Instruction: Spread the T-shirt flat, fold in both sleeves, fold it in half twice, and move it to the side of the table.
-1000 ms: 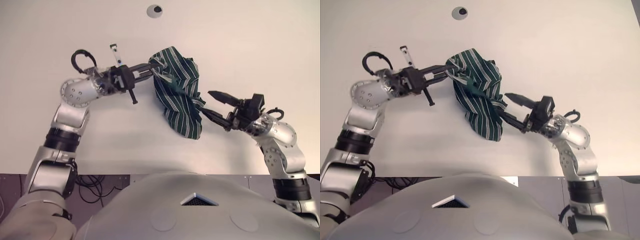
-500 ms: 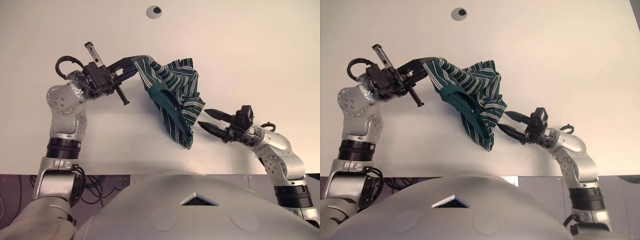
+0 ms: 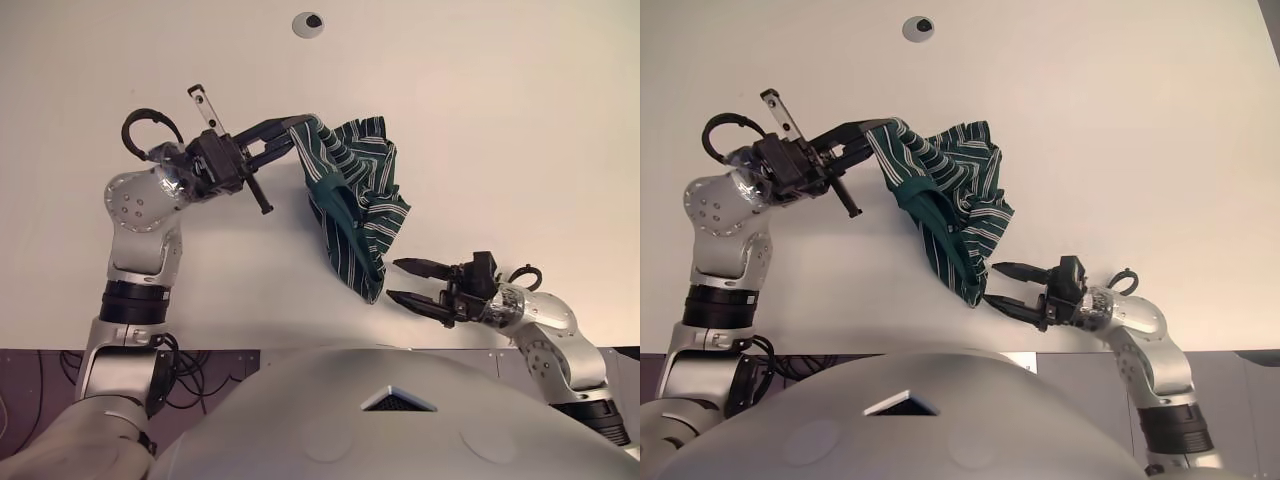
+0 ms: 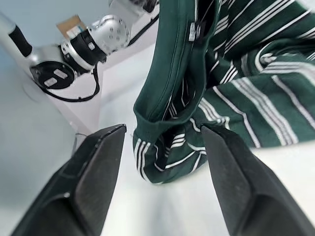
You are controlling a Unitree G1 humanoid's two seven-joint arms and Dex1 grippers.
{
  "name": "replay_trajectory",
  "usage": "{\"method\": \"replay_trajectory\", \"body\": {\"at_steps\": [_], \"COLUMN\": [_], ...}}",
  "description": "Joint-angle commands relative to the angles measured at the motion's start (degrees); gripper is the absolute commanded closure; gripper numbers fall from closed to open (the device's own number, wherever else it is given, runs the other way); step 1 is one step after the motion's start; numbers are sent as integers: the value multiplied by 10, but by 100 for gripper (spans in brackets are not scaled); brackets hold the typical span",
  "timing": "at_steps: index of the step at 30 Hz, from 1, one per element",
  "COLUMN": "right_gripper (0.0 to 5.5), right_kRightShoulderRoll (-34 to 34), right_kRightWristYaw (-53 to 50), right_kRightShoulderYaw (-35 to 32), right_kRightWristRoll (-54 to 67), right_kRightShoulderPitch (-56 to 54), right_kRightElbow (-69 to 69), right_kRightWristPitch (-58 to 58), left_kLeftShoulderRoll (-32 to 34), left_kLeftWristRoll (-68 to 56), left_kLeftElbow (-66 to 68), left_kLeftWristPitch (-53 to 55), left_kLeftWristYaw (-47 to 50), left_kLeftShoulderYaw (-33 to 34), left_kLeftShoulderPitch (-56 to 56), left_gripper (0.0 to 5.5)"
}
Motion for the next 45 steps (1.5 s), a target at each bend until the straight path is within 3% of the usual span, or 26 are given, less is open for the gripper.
{"method": "replay_trajectory", "body": {"at_steps": [1,6,22,26,31,34,37,42,45], "right_gripper": [270,270,547,547,547,547,547,547,547], "right_kRightShoulderRoll": [17,25,33,32,25,19,-3,-35,-38], "right_kRightWristYaw": [-17,-28,-41,-52,-87,-134,-191,-294,-355], "right_kRightShoulderYaw": [23,46,56,34,-62,-116,-140,-113,-92], "right_kRightWristRoll": [-37,-58,-64,-47,16,20,-59,-270,-350], "right_kRightShoulderPitch": [-2,-9,-29,-41,-84,-145,-263,-542,-716], "right_kRightElbow": [16,30,44,45,-7,-36,-17,223,409], "right_kRightWristPitch": [-21,-34,-30,-24,-18,-16,-37,-137,-200], "left_kLeftShoulderRoll": [0,0,-9,-14,-24,-14,-9,19,18], "left_kLeftWristRoll": [13,12,15,22,50,149,251,507,589], "left_kLeftElbow": [-15,-25,-41,-34,-10,36,119,350,510], "left_kLeftWristPitch": [6,19,48,46,37,3,-22,-108,-114], "left_kLeftWristYaw": [4,7,11,15,41,104,174,336,420], "left_kLeftShoulderYaw": [1,1,1,-1,12,25,23,-72,-120], "left_kLeftShoulderPitch": [-4,-10,-31,-40,-77,-135,-229,-434,-572], "left_gripper": [547,547,550,550,550,550,550,550,550]}}
